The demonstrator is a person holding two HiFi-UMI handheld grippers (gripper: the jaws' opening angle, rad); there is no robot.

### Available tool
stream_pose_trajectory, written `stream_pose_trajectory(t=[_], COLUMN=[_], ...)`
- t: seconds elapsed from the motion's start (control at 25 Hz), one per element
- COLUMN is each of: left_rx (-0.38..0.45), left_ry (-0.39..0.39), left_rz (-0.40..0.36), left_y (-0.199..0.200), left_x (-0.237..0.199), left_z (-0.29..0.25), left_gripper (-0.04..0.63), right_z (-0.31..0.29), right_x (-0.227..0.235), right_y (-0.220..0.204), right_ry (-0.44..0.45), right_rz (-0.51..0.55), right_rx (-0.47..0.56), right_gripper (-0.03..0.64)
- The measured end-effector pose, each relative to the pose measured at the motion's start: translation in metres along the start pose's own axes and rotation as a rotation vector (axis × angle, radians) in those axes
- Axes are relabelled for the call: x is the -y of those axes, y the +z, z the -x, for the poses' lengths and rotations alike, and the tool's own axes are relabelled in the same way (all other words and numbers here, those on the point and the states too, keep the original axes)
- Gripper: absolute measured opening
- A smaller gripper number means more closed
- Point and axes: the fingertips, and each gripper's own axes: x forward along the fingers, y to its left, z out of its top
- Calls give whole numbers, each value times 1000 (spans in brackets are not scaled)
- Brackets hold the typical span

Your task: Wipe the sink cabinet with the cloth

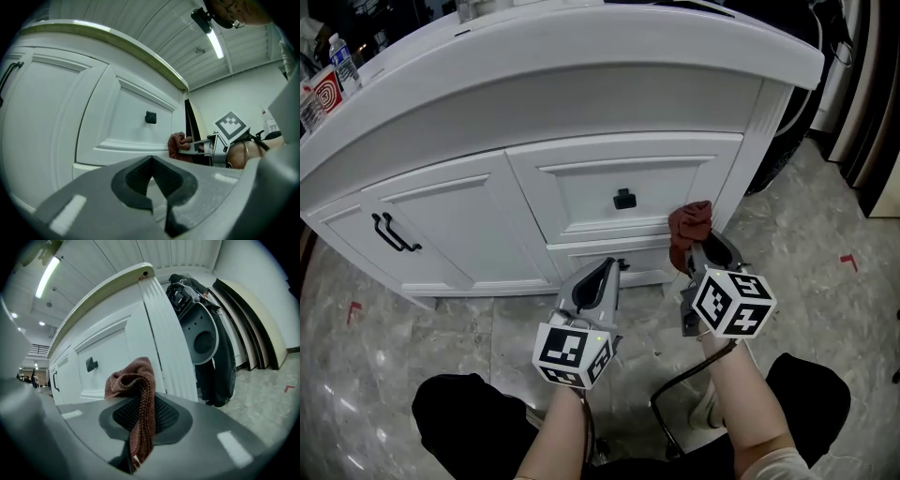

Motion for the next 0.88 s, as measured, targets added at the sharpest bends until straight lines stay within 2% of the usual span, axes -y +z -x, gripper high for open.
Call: stream_pose_trajectory(t=[0.2,0.28,0.52,0.88], left_rx=[-19,-33,-66,-72], left_ry=[13,21,72,204], left_rz=[6,4,13,34], left_y=[-11,-17,-36,-42], left_x=[-5,-10,-35,-100], left_z=[-2,2,21,65], left_gripper=[0,0,0,0], right_z=[8,10,0,-42], right_x=[22,15,-56,-163], right_y=[0,-5,-46,-101], right_ry=[-91,-93,53,263], right_rz=[-16,-11,76,99], right_rx=[22,33,-6,-60], right_gripper=[87,87,87,87])
